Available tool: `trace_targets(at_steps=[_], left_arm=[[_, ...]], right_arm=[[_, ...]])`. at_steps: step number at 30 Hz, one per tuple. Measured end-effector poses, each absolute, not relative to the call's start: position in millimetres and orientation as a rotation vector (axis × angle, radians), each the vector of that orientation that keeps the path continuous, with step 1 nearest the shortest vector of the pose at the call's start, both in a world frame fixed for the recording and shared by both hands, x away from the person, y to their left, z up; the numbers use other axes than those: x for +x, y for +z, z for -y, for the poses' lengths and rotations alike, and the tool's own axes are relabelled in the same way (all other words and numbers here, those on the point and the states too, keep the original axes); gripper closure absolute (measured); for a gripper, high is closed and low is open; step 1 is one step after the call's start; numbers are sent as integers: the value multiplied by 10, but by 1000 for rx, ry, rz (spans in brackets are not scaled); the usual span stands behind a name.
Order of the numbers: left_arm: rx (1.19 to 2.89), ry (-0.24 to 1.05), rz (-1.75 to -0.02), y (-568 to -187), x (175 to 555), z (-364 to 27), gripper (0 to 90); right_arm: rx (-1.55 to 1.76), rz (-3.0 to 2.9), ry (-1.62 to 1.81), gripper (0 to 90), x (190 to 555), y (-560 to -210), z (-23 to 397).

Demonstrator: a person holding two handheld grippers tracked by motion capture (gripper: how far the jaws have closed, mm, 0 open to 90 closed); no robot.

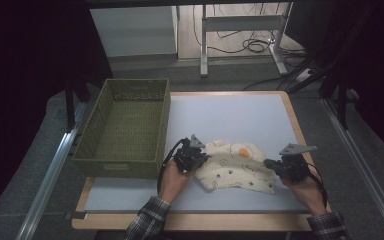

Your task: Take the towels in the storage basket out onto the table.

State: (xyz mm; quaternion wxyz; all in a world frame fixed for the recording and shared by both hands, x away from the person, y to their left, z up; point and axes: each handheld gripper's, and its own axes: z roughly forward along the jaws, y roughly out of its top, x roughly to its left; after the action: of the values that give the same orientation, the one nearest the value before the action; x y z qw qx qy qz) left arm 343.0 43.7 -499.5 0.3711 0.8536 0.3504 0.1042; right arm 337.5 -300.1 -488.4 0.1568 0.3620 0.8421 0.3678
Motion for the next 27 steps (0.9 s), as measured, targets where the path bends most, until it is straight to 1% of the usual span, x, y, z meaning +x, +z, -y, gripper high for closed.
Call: trace_targets(at_steps=[1, 2, 5, 9, 10, 11, 13, 16, 18, 19, 20, 22, 23, 24, 25, 26, 27], left_arm=[[2196, 249, -895, -5024, 3371, -453, 827], [2198, 228, -894, -5058, 3313, -464, 827], [2209, 157, -895, -5154, 3154, -519, 806], [2206, 80, -900, -5222, 3050, -589, 708], [2201, 84, -901, -5206, 3039, -611, 619], [2193, 102, -908, -5168, 3037, -634, 619], [2161, 161, -911, -5029, 3064, -681, 554], [2121, 207, -911, -4848, 3150, -704, 515], [2105, 243, -915, -4761, 3229, -670, 504], [2098, 270, -926, -4731, 3338, -605, 501], [2098, 270, -926, -4731, 3338, -605, 508], [2096, 292, -938, -4745, 3465, -524, 517], [2102, 321, -954, -4785, 3602, -446, 538], [2102, 321, -954, -4785, 3602, -446, 548], [2108, 344, -967, -4810, 3671, -414, 556], [2113, 348, -979, -4841, 3744, -391, 556], [2118, 347, -998, -4878, 3815, -373, 556]], right_arm=[[1032, -2436, 1070, 875, 3266, -4923, 3005], [1032, -2436, 1070, 875, 3266, -4923, 3005], [1043, -2475, 1080, 873, 3113, -5006, 3001], [1036, -2523, 1065, 862, 2944, -5100, 2998], [1036, -2528, 1063, 822, 2896, -5106, 3011], [1036, -2528, 1063, 822, 2896, -5106, 3011], [1042, -2514, 1086, 779, 2879, -5050, 3045], [1048, -2469, 1121, 744, 2903, -4897, 3107], [1036, -2442, 1123, 731, 2962, -4803, 3132], [1037, -2420, 1120, 713, 3059, -4742, 3134], [1035, -2412, 1116, 707, 3125, -4727, 3129], [1042, -2400, 1109, 702, 3194, -4720, 3115], [1055, -2388, 1103, 687, 3342, -4728, 3075], [1055, -2388, 1103, 687, 3342, -4728, 3075], [1067, -2382, 1096, 661, 3488, -4756, 3015], [1067, -2382, 1096, 661, 3488, -4756, 3015], [1078, -2384, 1096, 639, 3554, -4777, 2979]])
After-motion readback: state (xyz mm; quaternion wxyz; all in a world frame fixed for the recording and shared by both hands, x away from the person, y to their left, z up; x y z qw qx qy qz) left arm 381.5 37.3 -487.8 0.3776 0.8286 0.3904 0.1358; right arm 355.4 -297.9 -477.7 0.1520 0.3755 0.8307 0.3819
